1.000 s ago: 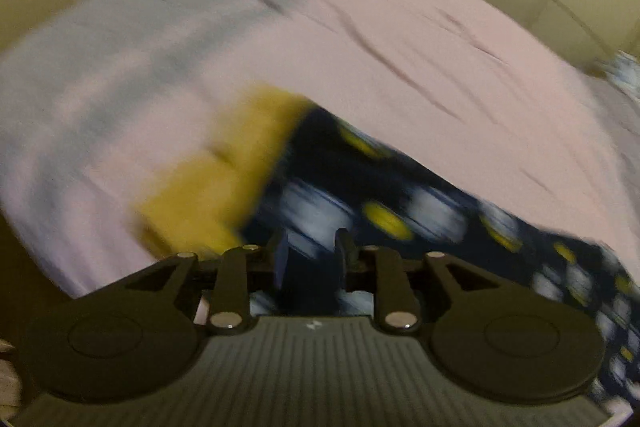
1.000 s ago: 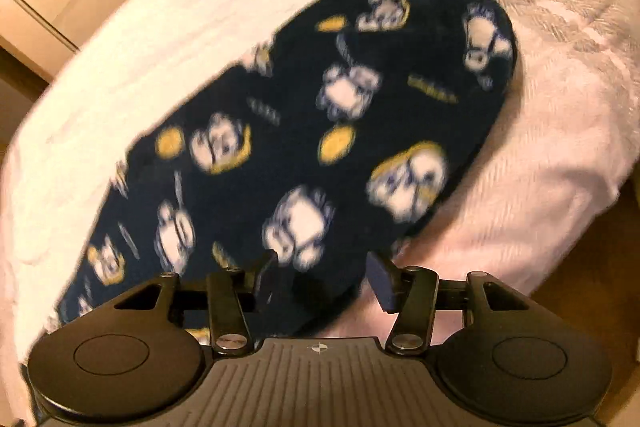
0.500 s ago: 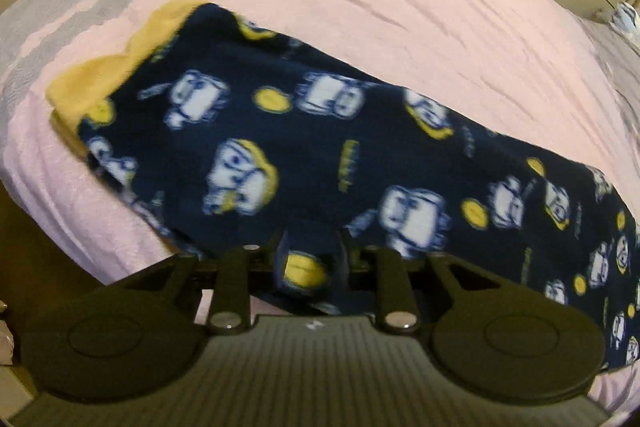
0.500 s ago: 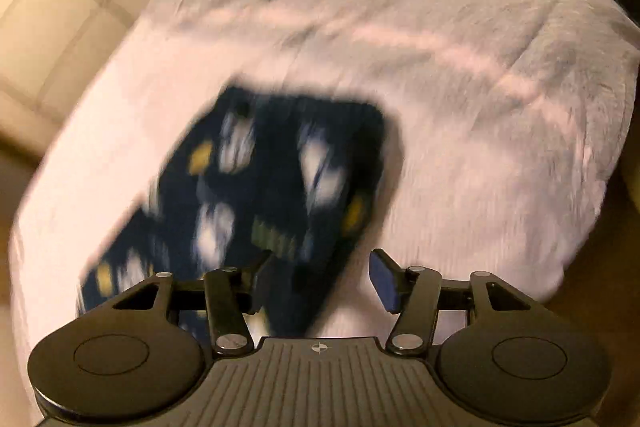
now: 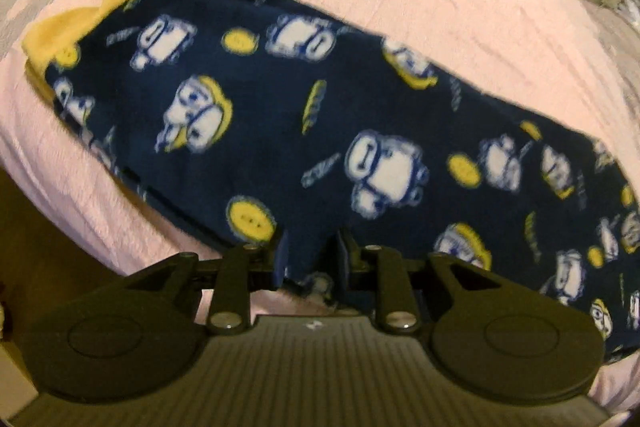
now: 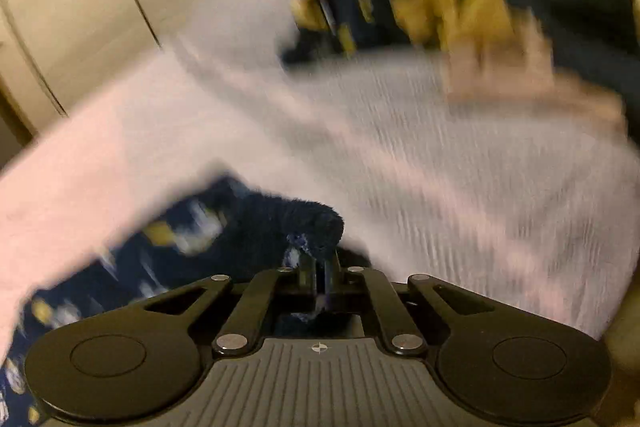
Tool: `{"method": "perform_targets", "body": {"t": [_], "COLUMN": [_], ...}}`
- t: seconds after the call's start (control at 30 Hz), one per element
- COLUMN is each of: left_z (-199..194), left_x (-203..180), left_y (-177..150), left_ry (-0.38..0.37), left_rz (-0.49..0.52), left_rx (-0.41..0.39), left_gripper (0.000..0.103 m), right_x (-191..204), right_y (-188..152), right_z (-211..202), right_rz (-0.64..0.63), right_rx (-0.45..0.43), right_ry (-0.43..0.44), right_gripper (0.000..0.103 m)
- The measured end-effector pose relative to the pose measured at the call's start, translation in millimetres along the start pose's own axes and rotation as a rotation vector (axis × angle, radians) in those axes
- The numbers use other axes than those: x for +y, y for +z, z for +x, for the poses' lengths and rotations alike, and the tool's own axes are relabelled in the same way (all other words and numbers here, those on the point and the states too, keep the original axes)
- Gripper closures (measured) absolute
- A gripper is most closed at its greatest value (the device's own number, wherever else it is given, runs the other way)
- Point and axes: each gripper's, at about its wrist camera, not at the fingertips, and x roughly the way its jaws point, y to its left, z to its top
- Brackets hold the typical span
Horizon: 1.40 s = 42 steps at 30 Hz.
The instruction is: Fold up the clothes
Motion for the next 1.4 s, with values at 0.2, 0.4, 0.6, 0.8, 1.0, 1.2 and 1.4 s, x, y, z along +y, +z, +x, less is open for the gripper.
{"method": "perform_targets", "body": {"t": [0.2, 0.4, 0.6, 0.8, 1.0, 1.2, 1.4], "left_z": [-19, -16, -26, -40, 4, -18, 16], "left_x": [12, 12, 51, 115, 159, 180, 163], "left_y": [-3, -12, 12, 56, 91, 93, 98], "left_ry": [-0.008, -0.025, 0.035, 0.078, 0.197, 0.123, 0.161], "left_rz": [-0.014, 0.006, -0.057, -0.195, -0.062, -0.075, 0.101], "left_rx": [-0.048, -0.037, -0.095, -0.25, -0.201, -0.152, -0.002], "left_gripper": [0.082, 0.08, 0.079, 0.075, 0.078, 0.068, 0.061], "right_x": [12, 46, 59, 107, 141, 182, 215], "right_y": [-6, -26, -31, -36, -76, -115, -134], "right_z": [-23, -37, -40, -57, -32, -52, -55], "right_rz": [0.009, -0.169, -0.119, -0.167, -0.085, -0.227, -0.238], "right_rx": [-0.05, -0.046, 0.034, -0.039, 0.115, 0.112, 0.187], "right_ry": [-0.032, -0.083, -0.183, -0.067, 0.101, -0.066, -0.069], "right_gripper": [0.058, 0.057, 0.057, 0.057, 0.057, 0.057, 0.051]}}
